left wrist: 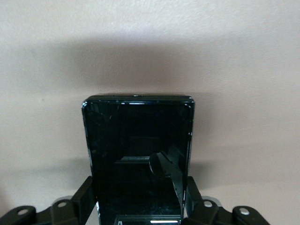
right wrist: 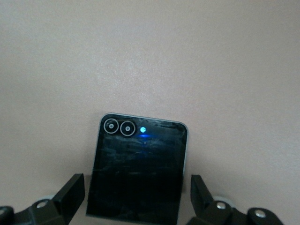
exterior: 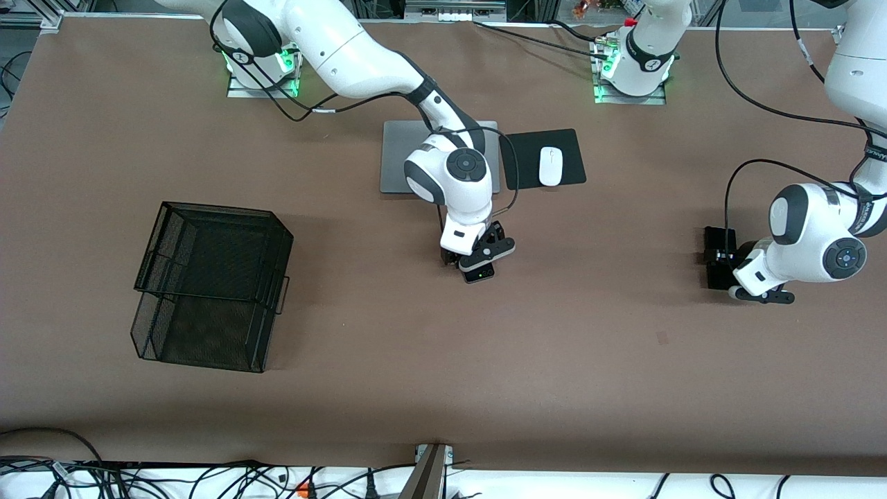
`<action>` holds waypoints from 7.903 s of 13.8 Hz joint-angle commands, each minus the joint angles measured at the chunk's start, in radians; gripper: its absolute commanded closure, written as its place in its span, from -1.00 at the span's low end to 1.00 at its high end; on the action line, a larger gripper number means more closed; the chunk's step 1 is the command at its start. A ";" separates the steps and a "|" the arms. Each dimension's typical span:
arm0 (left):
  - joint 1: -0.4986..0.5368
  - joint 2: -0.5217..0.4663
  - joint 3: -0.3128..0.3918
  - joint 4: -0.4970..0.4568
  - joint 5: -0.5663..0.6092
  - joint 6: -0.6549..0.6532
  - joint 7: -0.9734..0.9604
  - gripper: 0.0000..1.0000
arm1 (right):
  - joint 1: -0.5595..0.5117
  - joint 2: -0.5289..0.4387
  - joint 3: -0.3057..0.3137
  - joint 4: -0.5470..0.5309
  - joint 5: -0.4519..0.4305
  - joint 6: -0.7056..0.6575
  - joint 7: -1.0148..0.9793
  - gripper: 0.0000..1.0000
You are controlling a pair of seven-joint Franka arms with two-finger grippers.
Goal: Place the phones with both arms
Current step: 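Carry the flip phone to the basket while the left gripper moves the black phone, then release the flip phone into the basket while the left gripper reaches the white phone, then grasp the black phone with the right gripper while the left gripper lifts the white phone, then carry the black phone to the basket while the left gripper carries the white phone, then release the white phone mid-table while the right gripper drops the black phone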
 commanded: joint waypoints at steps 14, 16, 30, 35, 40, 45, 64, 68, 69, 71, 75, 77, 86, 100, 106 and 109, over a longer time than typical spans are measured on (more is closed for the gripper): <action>-0.189 -0.006 -0.259 0.276 -0.290 -0.286 -0.213 0.61 | -0.204 -0.451 -0.006 -0.139 0.067 -0.583 -0.021 1.00; -0.275 0.054 -0.262 0.275 -0.307 -0.194 -0.262 0.61 | -0.281 -0.599 -0.043 -0.334 0.076 -0.571 -0.093 1.00; -0.558 0.093 -0.204 0.264 -0.210 -0.188 -0.724 -1.00 | -0.376 -0.834 -0.491 -0.961 0.132 -0.180 -0.523 1.00; -0.168 0.079 -0.200 0.272 -0.114 -0.417 -0.427 -1.00 | -0.405 -0.802 -0.491 -0.907 0.157 -0.192 -0.557 -1.00; 0.056 0.084 -0.145 0.263 0.086 -0.443 -0.262 -1.00 | -0.353 -0.802 -0.480 -0.682 0.157 -0.434 -0.549 -1.00; 0.140 0.094 -0.125 0.263 0.313 -0.339 -0.111 -1.00 | -0.136 -0.782 -0.479 -0.508 0.172 -0.591 -0.289 -1.00; 0.311 0.194 -0.116 0.263 0.187 -0.113 0.147 -1.00 | 0.240 -0.162 -0.331 -0.232 0.404 -0.156 0.251 -1.00; 0.308 0.183 -0.116 0.266 0.188 -0.129 0.190 0.55 | 0.251 -0.145 -0.321 -0.299 0.407 -0.034 0.242 -1.00; 0.303 0.174 -0.122 0.276 0.190 -0.165 0.216 0.59 | 0.251 -0.141 -0.322 -0.300 0.407 -0.034 0.247 -1.00; 0.300 0.146 -0.174 0.282 0.187 -0.291 0.242 0.61 | 0.251 -0.142 -0.322 -0.307 0.409 -0.036 0.255 -0.99; 0.300 0.130 -0.346 0.374 0.185 -0.552 0.239 0.58 | 0.251 -0.165 -0.322 -0.304 0.415 -0.051 0.243 1.00; 0.298 0.130 -0.410 0.387 0.185 -0.580 0.241 0.58 | 0.247 -0.208 -0.331 -0.293 0.413 -0.132 0.238 1.00; 0.165 0.145 -0.539 0.436 -0.257 -0.514 0.149 0.59 | 0.224 -0.509 -0.636 -0.338 0.413 -0.638 -0.067 1.00; -0.752 0.271 -0.320 0.434 -0.264 0.271 -0.498 -1.00 | 0.162 -0.543 -0.956 -0.727 0.527 -0.361 -0.624 1.00; -0.599 0.165 -0.325 0.414 -0.246 0.058 -0.532 -1.00 | 0.145 -0.492 -0.953 -0.714 0.585 -0.367 -0.624 -1.00; -0.446 0.038 -0.325 0.427 -0.244 -0.309 -0.429 -1.00 | 0.148 -0.504 -0.959 -0.672 0.582 -0.402 -0.632 -1.00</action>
